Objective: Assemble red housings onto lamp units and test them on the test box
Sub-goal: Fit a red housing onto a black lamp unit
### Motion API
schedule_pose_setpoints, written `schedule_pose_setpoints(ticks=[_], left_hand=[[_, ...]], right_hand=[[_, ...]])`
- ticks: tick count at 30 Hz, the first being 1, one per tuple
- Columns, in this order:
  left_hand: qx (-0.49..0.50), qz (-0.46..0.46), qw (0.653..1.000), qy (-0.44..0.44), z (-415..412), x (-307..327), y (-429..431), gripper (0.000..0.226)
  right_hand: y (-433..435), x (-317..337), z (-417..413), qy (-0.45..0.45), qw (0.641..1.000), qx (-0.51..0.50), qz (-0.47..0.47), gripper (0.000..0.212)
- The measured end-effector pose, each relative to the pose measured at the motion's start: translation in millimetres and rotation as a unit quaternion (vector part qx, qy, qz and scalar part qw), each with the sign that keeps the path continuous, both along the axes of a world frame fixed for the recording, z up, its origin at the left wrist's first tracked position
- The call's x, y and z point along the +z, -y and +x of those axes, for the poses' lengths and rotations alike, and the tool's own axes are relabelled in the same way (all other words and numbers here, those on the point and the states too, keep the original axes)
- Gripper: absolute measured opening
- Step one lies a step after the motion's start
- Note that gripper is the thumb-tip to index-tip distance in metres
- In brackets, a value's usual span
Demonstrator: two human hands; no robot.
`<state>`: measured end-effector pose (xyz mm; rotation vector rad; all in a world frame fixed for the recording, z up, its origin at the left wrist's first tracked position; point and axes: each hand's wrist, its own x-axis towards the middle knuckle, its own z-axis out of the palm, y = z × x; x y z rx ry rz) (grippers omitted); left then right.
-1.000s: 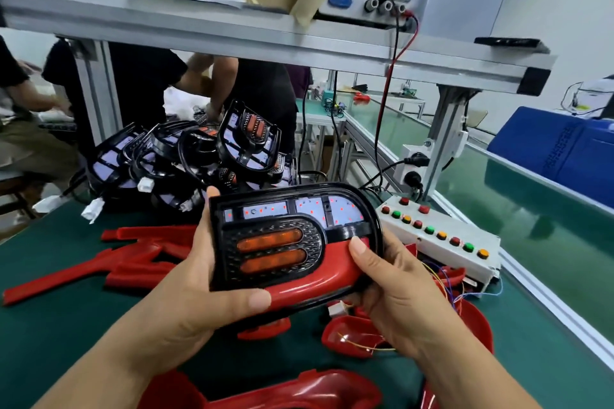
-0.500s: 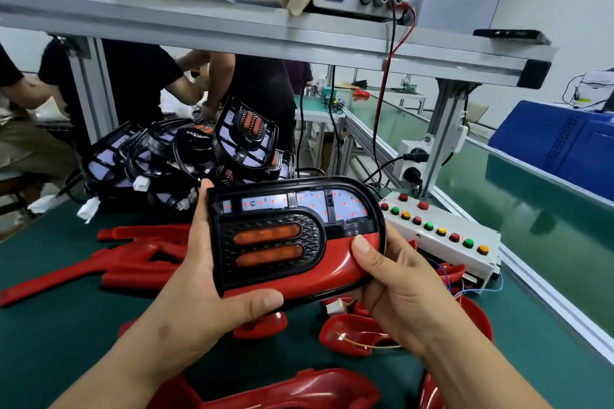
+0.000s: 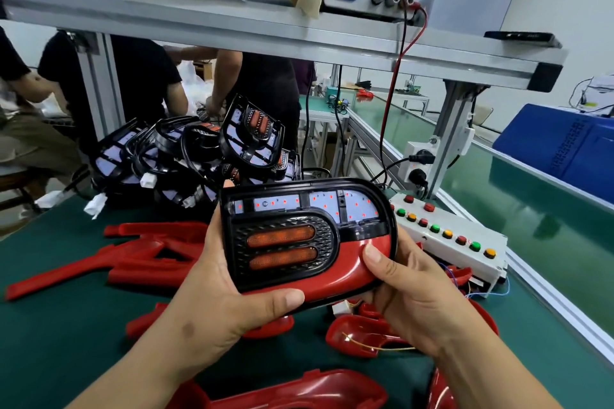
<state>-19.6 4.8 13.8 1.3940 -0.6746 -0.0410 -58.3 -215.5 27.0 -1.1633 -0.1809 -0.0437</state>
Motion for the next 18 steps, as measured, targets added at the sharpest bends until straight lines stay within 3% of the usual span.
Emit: schedule_pose_setpoints(ticks=[3, 6, 9, 11, 14, 18], left_hand=[[0.025, 0.001, 1.000, 0.010, -2.1, 0.3, 1.7, 0.105], [0.071, 0.010, 0.997, 0.029, -3.8, -1.2, 5.6, 0.110], [0.099, 0.014, 0.995, 0.030, -3.9, -3.4, 9.1, 0.117], [0.108, 0.012, 0.994, 0.028, -1.8, -4.9, 6.9, 0.101], [0.028, 0.013, 0.999, -0.009, 2.6, -5.6, 0.0, 0.071], [-0.054, 0.029, 0.997, -0.043, 1.8, -7.3, -1.9, 0.066]], right_hand=[[-0.2, 0.2, -0.9, 0.000, 1.000, -0.002, 0.001, 0.053], [-3.0, -1.0, 0.0, 0.006, 1.000, -0.002, -0.021, 0.069], [-8.5, -4.0, 2.1, 0.008, 0.999, -0.028, -0.032, 0.062], [-10.4, -5.0, 3.4, 0.009, 0.998, -0.056, -0.036, 0.057], [-10.8, -3.9, 4.5, 0.013, 0.994, -0.105, -0.017, 0.070], [-12.8, -2.7, 2.3, 0.019, 0.992, -0.123, 0.026, 0.062]])
